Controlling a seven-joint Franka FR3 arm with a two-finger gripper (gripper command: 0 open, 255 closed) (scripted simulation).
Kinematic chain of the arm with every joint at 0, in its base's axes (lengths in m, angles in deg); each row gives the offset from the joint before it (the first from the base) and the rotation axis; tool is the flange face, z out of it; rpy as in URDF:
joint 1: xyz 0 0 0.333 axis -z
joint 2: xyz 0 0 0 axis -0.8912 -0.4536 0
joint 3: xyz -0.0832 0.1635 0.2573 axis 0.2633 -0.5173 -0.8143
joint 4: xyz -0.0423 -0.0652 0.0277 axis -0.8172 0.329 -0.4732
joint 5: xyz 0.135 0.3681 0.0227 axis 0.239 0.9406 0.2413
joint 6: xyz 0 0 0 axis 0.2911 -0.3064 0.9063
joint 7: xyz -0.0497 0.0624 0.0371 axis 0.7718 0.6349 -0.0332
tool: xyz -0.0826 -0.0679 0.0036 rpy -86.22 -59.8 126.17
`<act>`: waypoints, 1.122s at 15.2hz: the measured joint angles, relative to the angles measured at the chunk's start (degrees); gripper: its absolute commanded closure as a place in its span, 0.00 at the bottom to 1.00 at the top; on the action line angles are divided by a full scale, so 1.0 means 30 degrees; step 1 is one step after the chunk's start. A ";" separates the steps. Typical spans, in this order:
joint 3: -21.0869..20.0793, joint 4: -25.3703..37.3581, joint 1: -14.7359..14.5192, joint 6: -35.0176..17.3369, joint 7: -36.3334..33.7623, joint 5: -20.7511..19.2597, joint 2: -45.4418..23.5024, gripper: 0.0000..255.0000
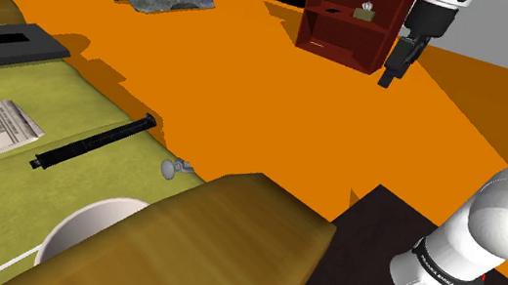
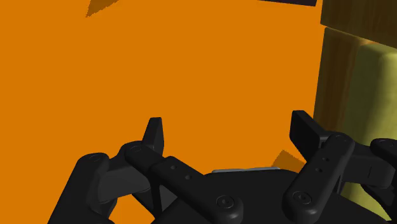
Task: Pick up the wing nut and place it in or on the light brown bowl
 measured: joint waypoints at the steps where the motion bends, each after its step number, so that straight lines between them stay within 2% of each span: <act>1: 0.0000 0.0000 0.0000 0.0000 0.0000 0.0000 0.0000 0.00; 8: -0.0998 -0.1245 -0.1018 -0.3315 -0.0606 0.1638 -0.1869 0.00; 17: -0.2442 -0.1455 -0.2546 -0.8200 -0.0939 0.3880 -0.6007 0.00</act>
